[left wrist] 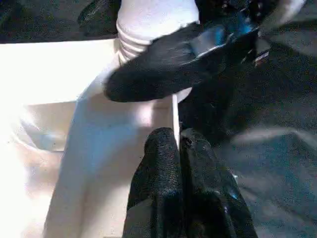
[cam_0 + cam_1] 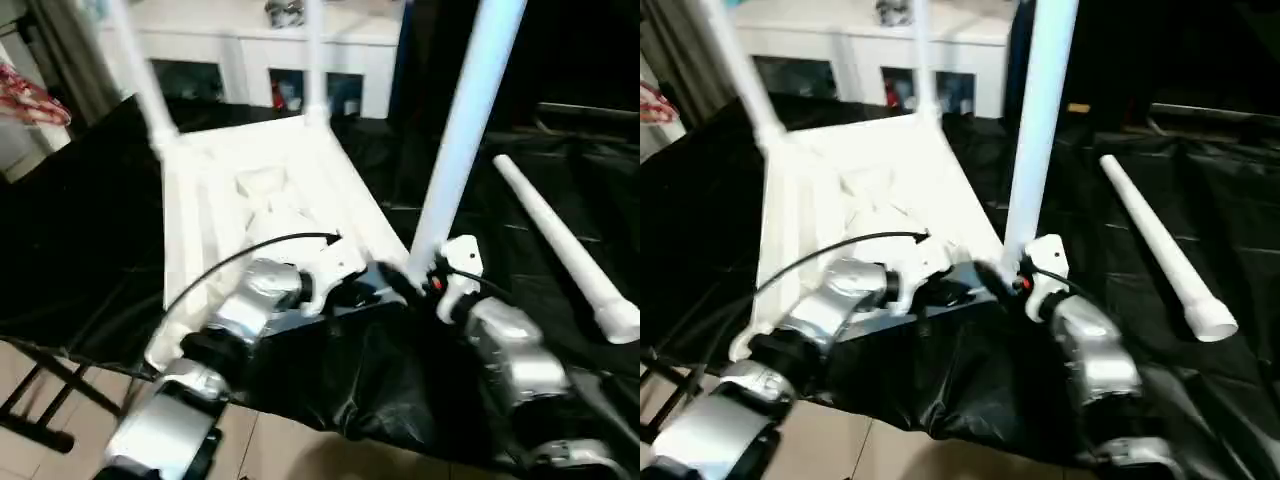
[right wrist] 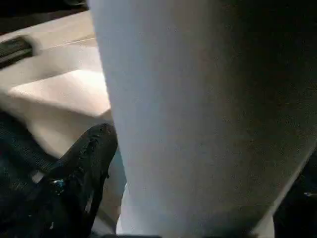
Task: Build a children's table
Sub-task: Rotate leg to tighten
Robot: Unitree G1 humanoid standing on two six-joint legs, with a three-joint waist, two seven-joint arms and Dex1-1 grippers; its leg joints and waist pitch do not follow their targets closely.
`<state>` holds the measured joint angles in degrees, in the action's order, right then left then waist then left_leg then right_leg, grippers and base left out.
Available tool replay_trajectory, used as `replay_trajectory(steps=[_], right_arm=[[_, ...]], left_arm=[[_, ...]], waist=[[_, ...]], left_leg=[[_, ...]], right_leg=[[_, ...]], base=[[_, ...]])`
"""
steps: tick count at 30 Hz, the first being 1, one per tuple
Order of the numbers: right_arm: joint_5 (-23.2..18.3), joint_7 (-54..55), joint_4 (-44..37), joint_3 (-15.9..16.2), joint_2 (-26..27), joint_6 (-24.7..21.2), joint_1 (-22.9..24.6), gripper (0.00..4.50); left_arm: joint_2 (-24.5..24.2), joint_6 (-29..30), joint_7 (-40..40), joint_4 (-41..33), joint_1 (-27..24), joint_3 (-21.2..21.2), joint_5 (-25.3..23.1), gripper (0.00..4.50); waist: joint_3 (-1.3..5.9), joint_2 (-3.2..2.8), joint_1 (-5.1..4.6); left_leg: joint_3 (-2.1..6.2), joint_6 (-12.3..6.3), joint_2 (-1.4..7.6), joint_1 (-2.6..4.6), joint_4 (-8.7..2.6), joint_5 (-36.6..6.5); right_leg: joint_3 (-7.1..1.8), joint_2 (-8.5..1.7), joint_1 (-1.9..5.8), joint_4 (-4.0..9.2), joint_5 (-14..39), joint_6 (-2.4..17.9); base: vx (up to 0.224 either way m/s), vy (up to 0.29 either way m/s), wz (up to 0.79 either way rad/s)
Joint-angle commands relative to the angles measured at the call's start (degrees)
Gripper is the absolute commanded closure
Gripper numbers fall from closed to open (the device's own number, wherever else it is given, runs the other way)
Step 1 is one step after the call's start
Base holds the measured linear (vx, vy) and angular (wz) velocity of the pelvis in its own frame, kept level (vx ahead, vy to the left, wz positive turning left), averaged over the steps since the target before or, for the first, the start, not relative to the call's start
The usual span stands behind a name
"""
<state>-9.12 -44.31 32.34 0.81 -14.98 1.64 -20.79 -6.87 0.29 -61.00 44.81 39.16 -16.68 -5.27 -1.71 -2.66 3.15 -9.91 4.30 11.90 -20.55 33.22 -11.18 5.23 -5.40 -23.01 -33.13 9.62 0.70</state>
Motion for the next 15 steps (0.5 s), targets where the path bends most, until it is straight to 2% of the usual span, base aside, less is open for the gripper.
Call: replay_trajectory(steps=[1,3,4,9,10,12,13,14,15], right_arm=[[-0.4,-4.76,-0.57,2.38,-0.91,-1.58,0.55,0.58],[-1.14,-9.89,-1.72,3.16,-3.33,-2.51,0.83,0.58],[-1.86,-14.74,-2.71,4.26,-5.58,-3.69,1.13,0.58],[-1.85,-20.09,-3.92,6.37,-8.17,-4.66,1.47,0.58],[-1.68,-20.85,-4.15,6.83,-8.52,-4.76,1.46,0.58],[-1.25,-23.16,-4.56,8.1,-9.24,-5.1,1.27,0.83],[-1.11,-23.9,-4.71,8.46,-9.3,-5.19,1.2,0.83],[-1.11,-23.91,-4.71,8.46,-9.3,-5.19,1.2,1.04],[-1.11,-24.03,-4.77,8.5,-9.29,-5.19,1.21,1.04]], left_arm=[[0.09,-1.72,-4.99,-2.76,-0.03,-1.44,1.67,4.5],[-1.66,-1.58,-7.83,-3.2,0.02,-1.46,1.95,4.5],[-3.36,-1.66,-10.54,-3.25,0.12,-1.78,2.09,4.5],[-5.67,-1.84,-13.96,-3.54,0.24,-2.45,2.2,4.5],[-6.07,-1.8,-14.49,-3.6,0.28,-2.5,2.23,4.5],[-6.83,-1.48,-16.07,-3.75,0.36,-2.67,2.47,4.5],[-7.02,-1.47,-16.65,-3.9,0.25,-2.72,2.57,4.5],[-7.02,-1.48,-16.66,-3.91,0.25,-2.72,2.58,4.5],[-7.07,-1.49,-16.78,-4.0,0.17,-2.72,2.6,4.5]], waist=[[3.43,0.74,0.3],[3.35,0.64,0.67],[3.19,0.89,0.94],[3.01,1.08,1.41],[3.01,1.28,1.42],[3.14,1.07,1.72],[3.18,0.69,1.86],[3.21,0.86,1.82],[3.27,0.93,1.91]], left_leg=[[-0.18,-8.89,1.19,-0.19,-3.08,-6.08],[-0.26,-8.68,1.32,-0.05,-3.11,-6.91],[-0.32,-8.38,1.42,0.07,-3.19,-8.57],[-0.3,-6.41,1.57,0.15,-3.46,-10.14],[-0.35,-6.31,1.56,0.13,-3.44,-9.92],[-0.36,-6.25,1.48,0.16,-3.32,-8.82],[-0.29,-6.29,1.48,0.11,-3.3,-8.45],[-0.32,-6.34,1.47,0.08,-3.26,-8.3],[-0.29,-6.4,1.45,0.09,-3.23,-7.79]], right_leg=[[-2.26,-2.83,3.7,2.48,2.05,16.0],[-2.22,-2.77,3.62,2.52,3.28,16.0],[-2.22,-2.72,3.53,2.65,5.54,15.76],[-2.36,-2.97,3.35,2.95,9.58,14.46],[-2.4,-2.94,3.32,2.96,9.56,14.34],[-2.43,-2.9,3.34,2.78,8.41,14.34],[-2.41,-2.93,3.33,2.63,7.36,14.64],[-2.41,-2.9,3.36,2.66,6.81,14.69],[-2.39,-2.89,3.39,2.49,5.87,14.97]], base=[[0.0,0.0,0.0],[0.0,0.0,0.0],[0.0,0.0,0.0],[0.0,0.0,0.0],[0.0,0.0,0.0],[0.0,0.0,0.0],[0.0,0.0,0.0],[0.0,0.0,0.0],[0.0,0.0,0.0]])
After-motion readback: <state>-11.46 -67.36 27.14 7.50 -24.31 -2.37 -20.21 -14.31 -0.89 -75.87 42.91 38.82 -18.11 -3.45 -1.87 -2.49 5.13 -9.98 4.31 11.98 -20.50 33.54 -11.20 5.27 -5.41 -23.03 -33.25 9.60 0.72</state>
